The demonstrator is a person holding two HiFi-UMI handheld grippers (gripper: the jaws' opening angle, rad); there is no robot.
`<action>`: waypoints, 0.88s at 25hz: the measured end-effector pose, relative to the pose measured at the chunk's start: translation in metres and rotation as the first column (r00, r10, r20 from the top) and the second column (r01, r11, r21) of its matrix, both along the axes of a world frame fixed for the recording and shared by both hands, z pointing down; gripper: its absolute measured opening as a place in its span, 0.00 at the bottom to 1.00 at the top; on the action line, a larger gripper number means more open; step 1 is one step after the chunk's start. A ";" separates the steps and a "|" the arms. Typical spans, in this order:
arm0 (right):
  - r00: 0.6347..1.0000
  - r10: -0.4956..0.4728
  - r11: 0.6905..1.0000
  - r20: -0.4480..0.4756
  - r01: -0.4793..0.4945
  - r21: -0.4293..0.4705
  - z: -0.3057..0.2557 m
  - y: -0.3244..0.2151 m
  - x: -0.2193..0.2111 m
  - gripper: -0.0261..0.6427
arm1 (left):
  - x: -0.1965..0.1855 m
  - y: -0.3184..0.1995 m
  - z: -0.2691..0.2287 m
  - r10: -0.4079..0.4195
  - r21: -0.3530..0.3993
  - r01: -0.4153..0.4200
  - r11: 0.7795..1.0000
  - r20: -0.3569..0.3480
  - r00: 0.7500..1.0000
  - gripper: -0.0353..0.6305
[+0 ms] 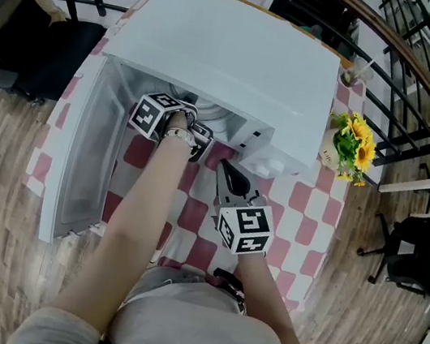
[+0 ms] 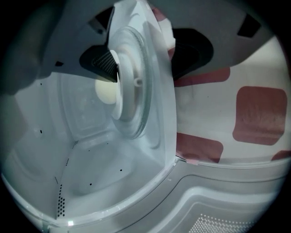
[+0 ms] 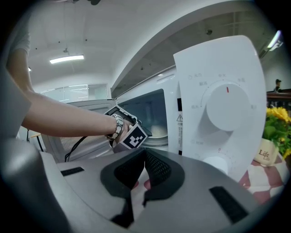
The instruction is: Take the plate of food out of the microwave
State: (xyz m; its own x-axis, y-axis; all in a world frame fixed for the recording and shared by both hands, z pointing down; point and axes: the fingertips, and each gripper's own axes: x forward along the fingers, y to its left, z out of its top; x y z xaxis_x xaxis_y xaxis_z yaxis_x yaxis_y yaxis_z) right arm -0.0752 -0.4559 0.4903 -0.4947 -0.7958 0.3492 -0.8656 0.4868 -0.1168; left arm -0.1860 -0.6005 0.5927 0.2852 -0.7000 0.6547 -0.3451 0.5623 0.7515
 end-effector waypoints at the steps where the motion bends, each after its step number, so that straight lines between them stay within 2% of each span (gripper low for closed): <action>1: 1.000 0.000 1.000 0.000 0.000 -0.001 0.000 0.000 0.000 0.08 | 0.000 0.000 0.000 0.000 0.000 0.000 1.000 0.001 1.000 0.59; 8: 1.000 -0.011 1.000 -0.001 0.011 0.006 -0.003 0.004 -0.006 0.08 | -0.001 0.005 0.000 0.013 0.008 -0.013 1.000 -0.018 1.000 0.59; 22: 1.000 0.001 1.000 0.004 -0.001 0.030 -0.011 0.016 -0.006 0.08 | 0.001 0.022 -0.004 0.027 0.040 -0.025 0.999 -0.041 0.999 0.52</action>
